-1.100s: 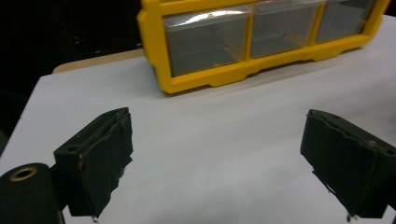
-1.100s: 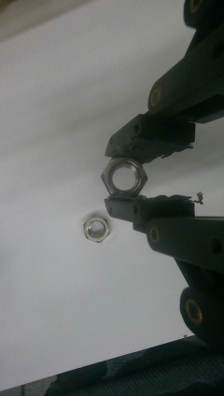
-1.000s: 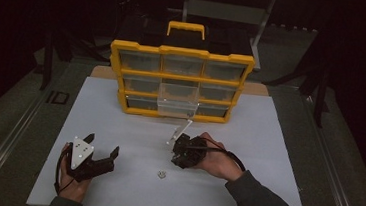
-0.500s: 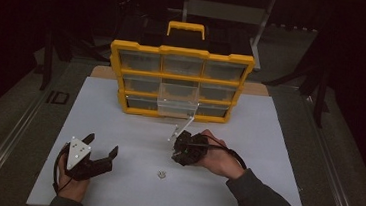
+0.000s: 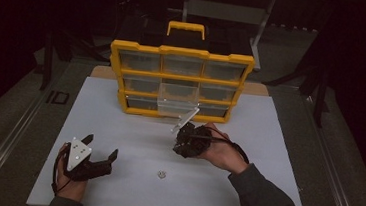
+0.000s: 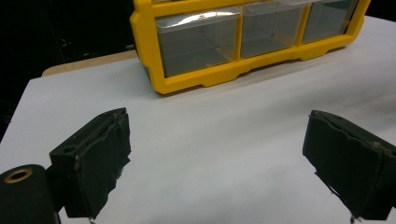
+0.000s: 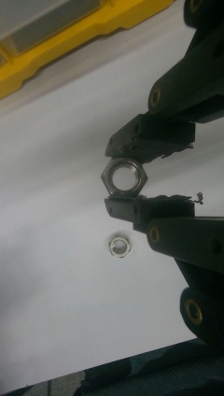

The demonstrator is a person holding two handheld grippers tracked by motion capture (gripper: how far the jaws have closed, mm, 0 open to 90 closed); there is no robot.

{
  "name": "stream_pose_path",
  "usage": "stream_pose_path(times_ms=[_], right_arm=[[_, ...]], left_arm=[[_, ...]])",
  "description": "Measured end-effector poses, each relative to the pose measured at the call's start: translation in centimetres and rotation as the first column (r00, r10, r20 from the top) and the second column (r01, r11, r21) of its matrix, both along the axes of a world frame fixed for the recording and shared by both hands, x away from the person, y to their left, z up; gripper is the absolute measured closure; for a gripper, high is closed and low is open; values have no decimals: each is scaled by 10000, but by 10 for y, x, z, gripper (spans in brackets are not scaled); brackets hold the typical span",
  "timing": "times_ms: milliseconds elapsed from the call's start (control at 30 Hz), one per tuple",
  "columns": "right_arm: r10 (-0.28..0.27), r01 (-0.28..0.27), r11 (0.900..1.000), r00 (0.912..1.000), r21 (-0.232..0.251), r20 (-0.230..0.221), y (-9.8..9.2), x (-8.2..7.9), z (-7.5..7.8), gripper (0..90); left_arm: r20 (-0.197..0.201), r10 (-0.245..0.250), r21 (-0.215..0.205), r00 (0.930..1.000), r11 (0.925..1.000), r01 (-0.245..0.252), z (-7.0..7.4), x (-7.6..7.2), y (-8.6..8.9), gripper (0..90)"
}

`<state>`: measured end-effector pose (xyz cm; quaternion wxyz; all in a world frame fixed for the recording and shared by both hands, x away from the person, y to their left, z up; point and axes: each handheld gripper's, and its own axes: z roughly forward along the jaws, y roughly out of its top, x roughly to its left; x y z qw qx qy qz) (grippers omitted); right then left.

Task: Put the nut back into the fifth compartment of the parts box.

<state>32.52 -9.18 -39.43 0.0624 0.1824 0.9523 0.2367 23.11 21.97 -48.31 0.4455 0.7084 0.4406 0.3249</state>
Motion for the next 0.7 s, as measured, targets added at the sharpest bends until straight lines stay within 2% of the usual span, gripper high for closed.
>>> stream_pose_path(times_ms=[100,433,700], right_arm=[[-22,22,10000,10000,33,54,0,2,4,701],[-140,137,9998,9998,176,159,-2,7,18,700],[-269,261,9993,9992,269,290,-5,11,28,701]], left_arm=[[17,-21,157,10000,9999,21,0,0,0,74],[52,15,294,10000,9996,-16,-1,0,0,81],[49,42,279,10000,9996,-43,-1,0,0,80]])
